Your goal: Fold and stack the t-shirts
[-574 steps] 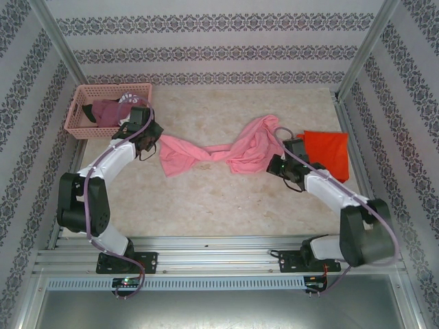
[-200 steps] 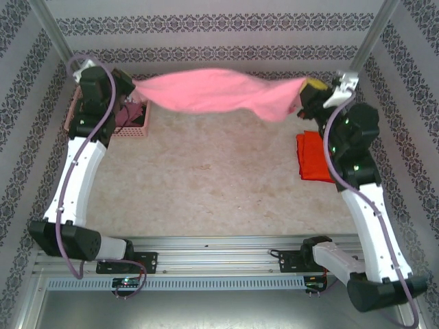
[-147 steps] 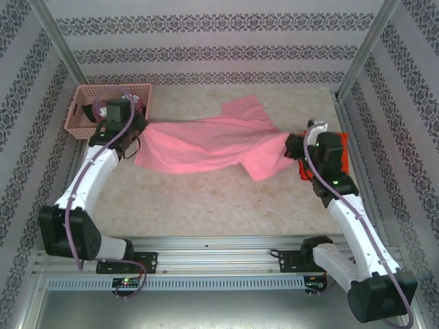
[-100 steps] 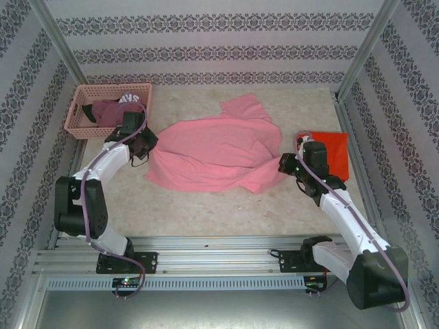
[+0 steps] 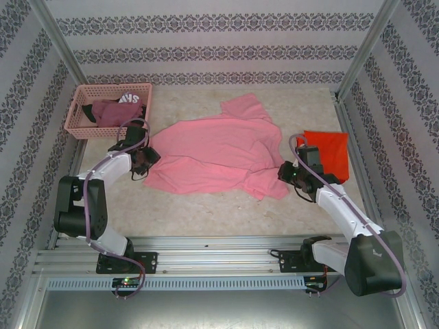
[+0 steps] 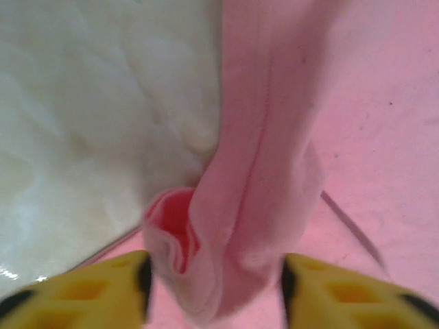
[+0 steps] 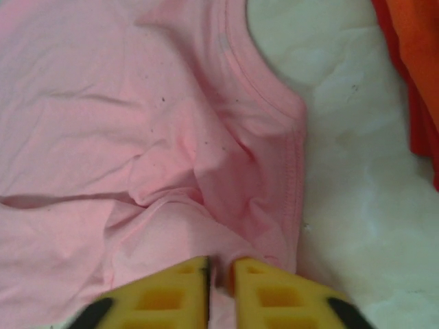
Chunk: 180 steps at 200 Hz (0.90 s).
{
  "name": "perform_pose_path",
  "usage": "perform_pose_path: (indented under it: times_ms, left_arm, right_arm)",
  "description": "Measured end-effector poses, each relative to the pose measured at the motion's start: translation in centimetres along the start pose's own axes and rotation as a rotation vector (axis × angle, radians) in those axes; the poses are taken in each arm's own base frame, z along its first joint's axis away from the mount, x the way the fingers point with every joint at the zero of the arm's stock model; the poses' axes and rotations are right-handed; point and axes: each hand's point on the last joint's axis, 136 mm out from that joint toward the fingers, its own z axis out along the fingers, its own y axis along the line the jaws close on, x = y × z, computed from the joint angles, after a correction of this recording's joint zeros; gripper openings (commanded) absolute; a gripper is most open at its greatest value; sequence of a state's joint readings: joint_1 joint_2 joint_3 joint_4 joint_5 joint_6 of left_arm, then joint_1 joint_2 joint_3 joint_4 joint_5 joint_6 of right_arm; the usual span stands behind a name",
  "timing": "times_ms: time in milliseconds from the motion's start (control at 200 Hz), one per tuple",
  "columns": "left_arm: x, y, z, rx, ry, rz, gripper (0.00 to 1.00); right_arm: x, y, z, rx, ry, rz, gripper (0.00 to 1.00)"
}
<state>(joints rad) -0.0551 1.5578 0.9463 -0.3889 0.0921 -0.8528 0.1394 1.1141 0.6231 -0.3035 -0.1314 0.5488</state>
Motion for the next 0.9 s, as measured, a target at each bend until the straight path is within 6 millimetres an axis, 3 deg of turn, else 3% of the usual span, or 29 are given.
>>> perform_pose_path:
  times_ms: [50,200,315,400,485,580,659,784,899]
  left_arm:
    - [-0.4,0.0,-0.7,-0.005,-0.026,0.014,1.00]
    - [-1.6,-1.4,-4.2,0.029,-0.150,0.078,1.00]
    - [-0.6,-3.2,-5.3,0.065,-0.169,0.138,1.00]
    - [0.5,-3.5,-5.0,0.072,-0.156,0.158,1.00]
    - [1.5,-2.5,-4.2,0.064,-0.143,0.144,1.00]
    - [2.5,-1.0,-3.5,0.045,-0.127,0.126,1.00]
    - [2.4,-1.1,-3.2,0.043,-0.125,0.129,1.00]
    - [0.2,-4.5,-2.7,0.071,-0.148,0.155,0.95]
    - [-2.0,-8.3,-0.6,0.097,-0.154,0.184,0.92]
  right_arm:
    - [-0.1,-0.1,-0.2,0.007,-0.010,-0.006,0.55]
    - [-1.5,1.0,-1.0,0.014,-0.065,-0.082,0.66]
    - [-3.4,3.6,-0.7,-0.003,-0.100,-0.163,0.68]
    - [-4.7,6.4,0.7,-0.023,-0.102,-0.223,0.69]
    - [-5.5,9.8,2.8,-0.063,-0.095,-0.278,0.70]
    - [-5.5,13.1,5.6,-0.100,-0.070,-0.324,0.70]
    - [-4.9,15.4,8.1,-0.136,-0.040,-0.348,0.70]
    - [-3.1,16.7,10.6,-0.178,0.015,-0.340,0.70]
    - [-2.9,16.8,10.8,-0.193,0.022,-0.315,0.69]
